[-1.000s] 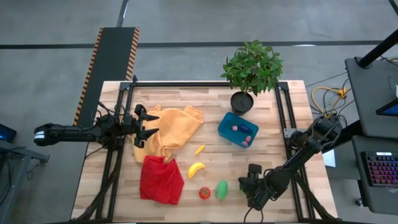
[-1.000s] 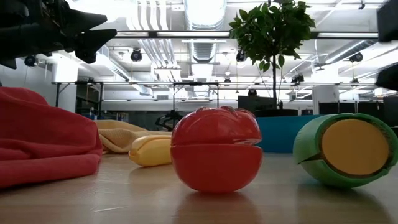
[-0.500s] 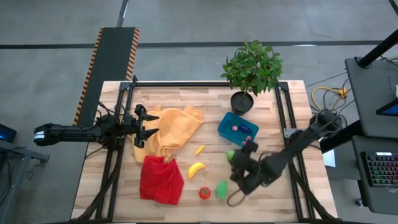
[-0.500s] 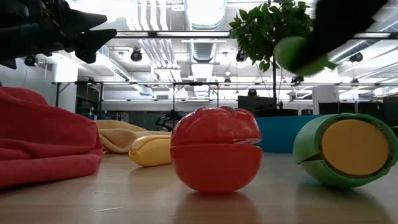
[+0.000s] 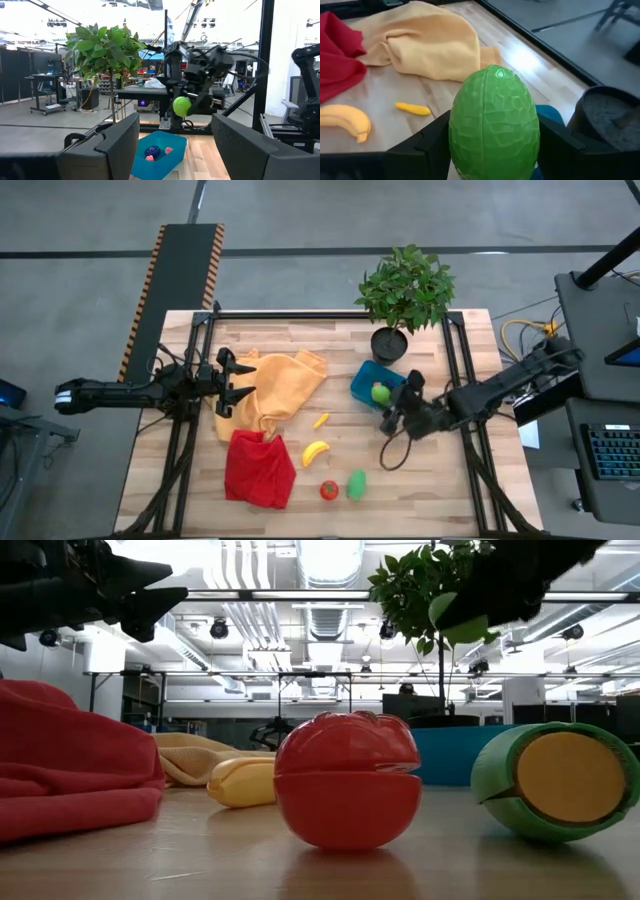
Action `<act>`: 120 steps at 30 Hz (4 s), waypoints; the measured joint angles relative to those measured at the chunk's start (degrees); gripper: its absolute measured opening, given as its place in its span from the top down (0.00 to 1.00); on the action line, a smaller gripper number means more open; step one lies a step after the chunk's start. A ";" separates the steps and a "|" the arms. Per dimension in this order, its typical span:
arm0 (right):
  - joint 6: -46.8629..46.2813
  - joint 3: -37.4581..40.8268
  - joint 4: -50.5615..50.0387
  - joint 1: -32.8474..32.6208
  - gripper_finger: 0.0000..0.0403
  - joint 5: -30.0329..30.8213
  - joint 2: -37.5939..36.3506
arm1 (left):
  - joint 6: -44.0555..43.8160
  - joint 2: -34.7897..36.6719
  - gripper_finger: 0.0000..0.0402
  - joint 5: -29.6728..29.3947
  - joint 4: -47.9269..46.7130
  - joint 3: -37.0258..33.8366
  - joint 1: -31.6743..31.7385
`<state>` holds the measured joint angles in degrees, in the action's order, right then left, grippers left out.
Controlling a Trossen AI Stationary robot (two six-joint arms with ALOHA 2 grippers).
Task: Pick and placing Produce into tupperware
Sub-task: Put the melon into the blue bin, then put the small corn into the blue bin
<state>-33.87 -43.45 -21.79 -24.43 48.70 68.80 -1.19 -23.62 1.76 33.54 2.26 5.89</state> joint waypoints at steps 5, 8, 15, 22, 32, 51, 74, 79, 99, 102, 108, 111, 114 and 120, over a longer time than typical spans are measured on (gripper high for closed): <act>2.62 8.67 6.40 4.86 0.46 -4.06 -6.65 | 0.02 0.00 0.42 -0.01 -0.02 0.00 -0.01; 2.83 11.95 7.88 8.21 0.46 -7.35 -8.64 | 0.02 0.00 0.42 -0.02 -0.02 0.00 0.00; 2.40 15.31 7.90 13.88 0.46 -11.69 -8.89 | 0.02 0.00 0.42 -0.02 -0.02 0.00 0.00; 2.80 15.42 6.23 15.61 0.46 -15.04 -6.94 | 0.02 0.00 0.42 -0.02 -0.03 0.00 0.00; 0.70 15.53 3.51 15.84 0.46 -17.74 -0.85 | 0.02 0.00 0.42 0.00 -0.18 0.00 0.00; -0.99 14.72 2.68 15.85 0.31 -18.85 3.16 | 0.00 -0.41 0.42 0.00 -0.20 0.00 -0.02; 21.16 7.24 37.17 2.26 0.26 -30.30 -6.39 | -1.51 -2.49 0.42 0.04 -0.17 0.00 -0.02; 21.23 7.87 39.58 -1.32 0.27 -30.67 -2.86 | -1.60 -2.62 0.42 0.02 -0.15 0.00 -0.02; 31.17 7.94 50.44 -1.44 0.29 -29.17 4.76 | -0.04 -6.61 0.42 -2.27 4.85 5.43 -0.02; 31.59 7.94 50.30 -1.44 0.29 -28.52 3.78 | -0.21 -11.81 0.42 -0.80 4.26 9.79 -0.06; 35.07 7.94 46.46 -1.44 0.32 -20.86 -0.32 | -1.44 -27.62 0.42 0.42 -8.69 22.56 -0.07; 35.65 8.00 43.28 -1.44 0.33 -16.82 -3.81 | -1.76 -36.14 0.42 0.67 -18.32 28.78 -0.11; 36.57 8.01 41.37 -1.44 0.34 -15.61 -7.59 | -3.02 -42.66 0.42 0.70 -23.94 35.77 -0.29; 39.04 8.03 40.57 -1.55 0.35 -15.51 -13.16 | -6.99 -52.28 0.42 1.05 -36.10 46.31 -2.07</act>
<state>5.18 -35.42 18.77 -25.98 33.19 55.63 -8.18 -75.90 2.80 -2.56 48.58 3.82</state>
